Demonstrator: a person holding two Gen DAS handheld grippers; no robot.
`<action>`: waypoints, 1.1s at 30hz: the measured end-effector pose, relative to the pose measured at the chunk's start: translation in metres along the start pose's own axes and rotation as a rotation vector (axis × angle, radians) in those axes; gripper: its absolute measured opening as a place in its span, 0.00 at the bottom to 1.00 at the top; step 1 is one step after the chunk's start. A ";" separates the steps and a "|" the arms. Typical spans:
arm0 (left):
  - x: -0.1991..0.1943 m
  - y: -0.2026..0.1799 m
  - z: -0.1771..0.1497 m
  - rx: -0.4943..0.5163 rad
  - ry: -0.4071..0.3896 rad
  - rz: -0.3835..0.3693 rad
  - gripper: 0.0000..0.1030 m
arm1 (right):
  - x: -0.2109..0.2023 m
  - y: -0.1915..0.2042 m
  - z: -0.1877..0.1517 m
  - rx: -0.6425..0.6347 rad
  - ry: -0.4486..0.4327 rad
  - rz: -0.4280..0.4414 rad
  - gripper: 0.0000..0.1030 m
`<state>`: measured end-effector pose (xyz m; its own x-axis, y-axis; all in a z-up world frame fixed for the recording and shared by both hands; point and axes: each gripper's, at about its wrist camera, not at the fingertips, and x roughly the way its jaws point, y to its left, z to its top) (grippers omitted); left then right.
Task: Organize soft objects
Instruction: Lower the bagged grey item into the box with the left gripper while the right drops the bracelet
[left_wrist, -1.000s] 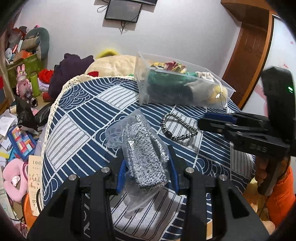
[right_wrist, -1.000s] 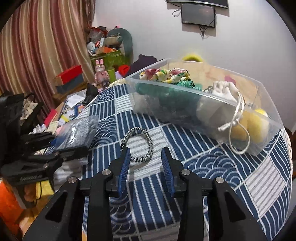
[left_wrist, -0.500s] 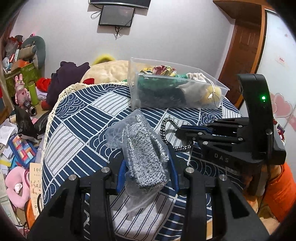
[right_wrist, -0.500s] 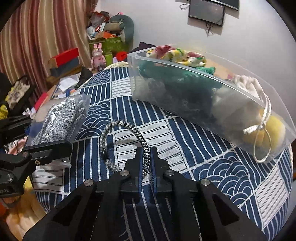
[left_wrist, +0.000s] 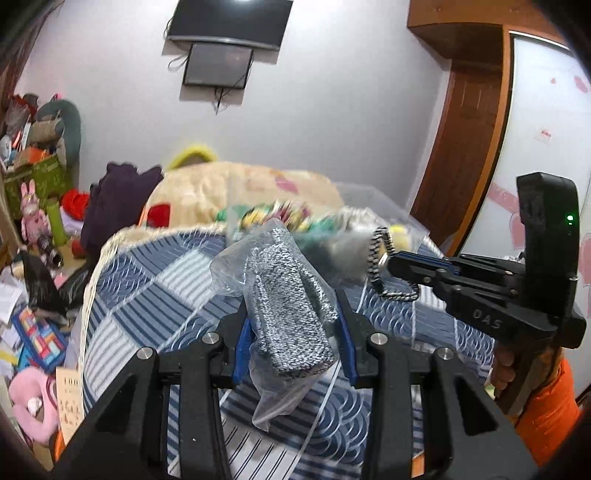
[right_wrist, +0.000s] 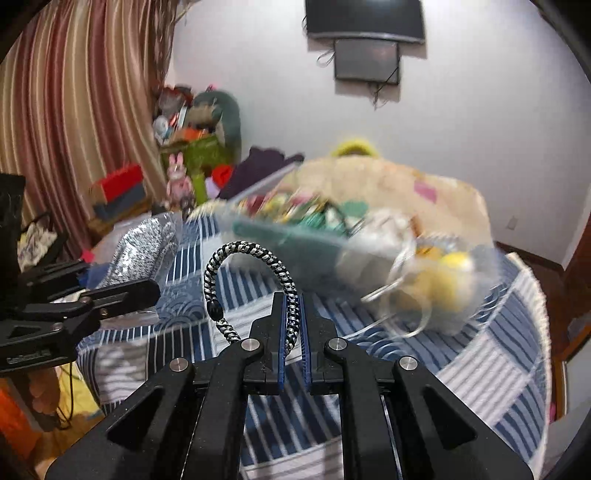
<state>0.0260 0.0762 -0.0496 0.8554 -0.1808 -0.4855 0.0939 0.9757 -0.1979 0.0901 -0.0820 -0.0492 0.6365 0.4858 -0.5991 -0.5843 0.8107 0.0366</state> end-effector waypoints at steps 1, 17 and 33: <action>0.001 -0.004 0.006 0.007 -0.015 -0.004 0.38 | -0.006 -0.004 0.002 0.006 -0.019 -0.010 0.06; 0.065 -0.019 0.079 0.005 -0.072 -0.045 0.38 | -0.036 -0.058 0.036 0.092 -0.176 -0.169 0.06; 0.130 -0.034 0.064 0.072 0.041 0.000 0.66 | 0.018 -0.070 0.024 0.096 -0.036 -0.204 0.08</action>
<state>0.1668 0.0277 -0.0522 0.8341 -0.1840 -0.5200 0.1315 0.9819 -0.1365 0.1546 -0.1222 -0.0437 0.7549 0.3189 -0.5730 -0.3925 0.9198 -0.0053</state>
